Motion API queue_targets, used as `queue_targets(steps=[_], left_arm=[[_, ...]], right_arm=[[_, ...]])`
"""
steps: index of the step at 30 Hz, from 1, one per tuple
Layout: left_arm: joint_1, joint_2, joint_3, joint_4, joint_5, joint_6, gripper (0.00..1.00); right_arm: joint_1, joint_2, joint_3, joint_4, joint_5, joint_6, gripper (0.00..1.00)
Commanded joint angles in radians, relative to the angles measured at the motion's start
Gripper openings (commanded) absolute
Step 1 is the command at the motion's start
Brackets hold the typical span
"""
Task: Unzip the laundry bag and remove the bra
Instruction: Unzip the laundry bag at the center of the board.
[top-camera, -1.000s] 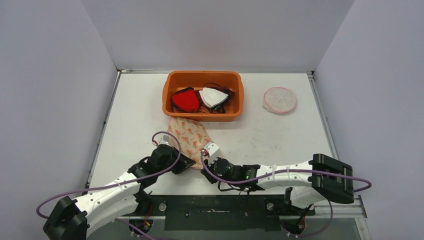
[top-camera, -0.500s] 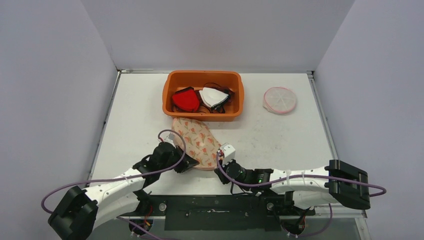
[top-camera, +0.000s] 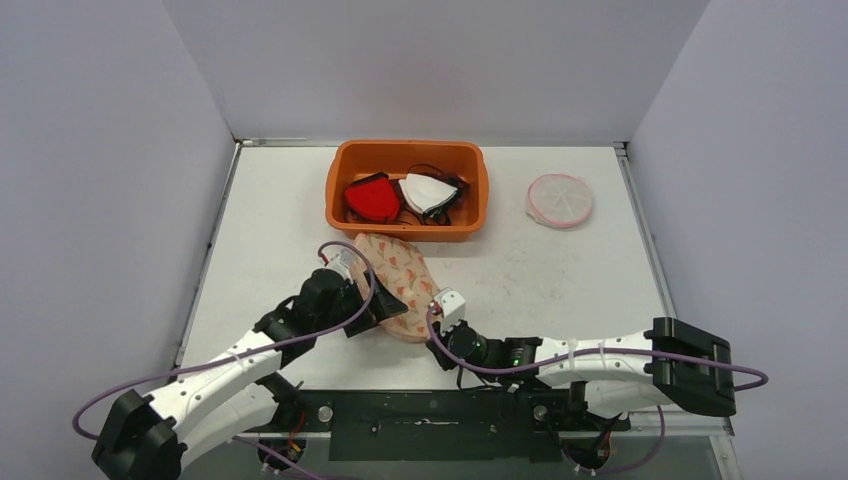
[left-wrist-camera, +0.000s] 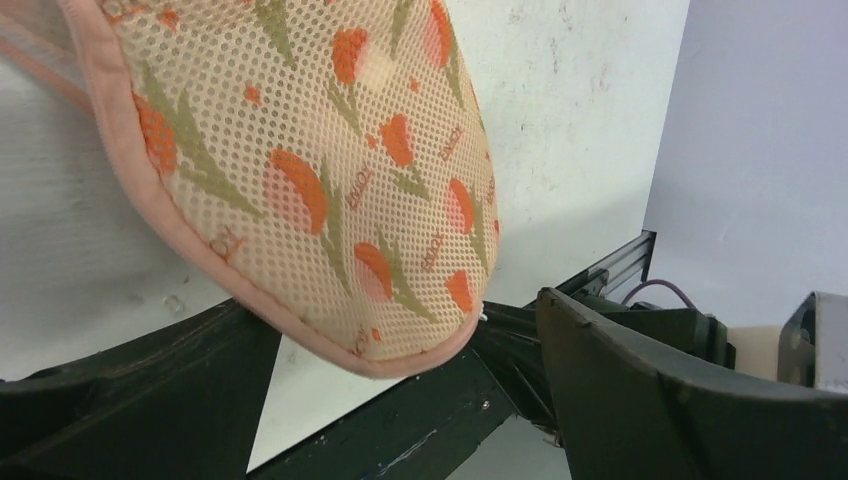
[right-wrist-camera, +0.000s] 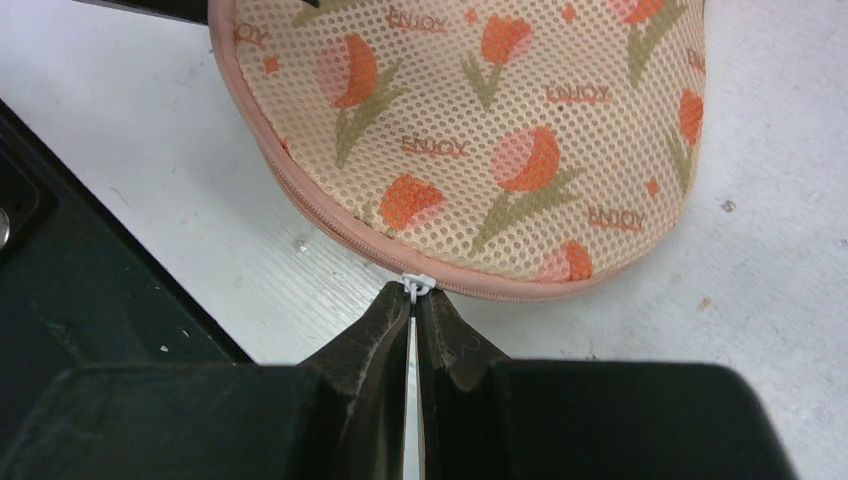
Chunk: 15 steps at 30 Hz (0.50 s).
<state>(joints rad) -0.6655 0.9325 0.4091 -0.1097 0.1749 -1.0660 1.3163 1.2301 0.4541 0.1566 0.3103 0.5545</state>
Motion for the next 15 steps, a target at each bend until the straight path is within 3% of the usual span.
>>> queue_targets(steps=[1, 7, 15], left_arm=[[0.003, -0.153, 0.055, -0.307, -0.071, 0.079, 0.97], [-0.015, -0.358, 0.025, -0.518, -0.065, -0.024, 0.97], [-0.081, -0.449, -0.069, -0.348, -0.086, -0.252, 0.96]], right_arm=[[0.007, 0.038, 0.085, 0.078, -0.037, -0.030, 0.05], [0.004, 0.144, 0.161, 0.138, -0.098, -0.071, 0.05], [0.007, 0.254, 0.237, 0.193, -0.170, -0.104, 0.05]])
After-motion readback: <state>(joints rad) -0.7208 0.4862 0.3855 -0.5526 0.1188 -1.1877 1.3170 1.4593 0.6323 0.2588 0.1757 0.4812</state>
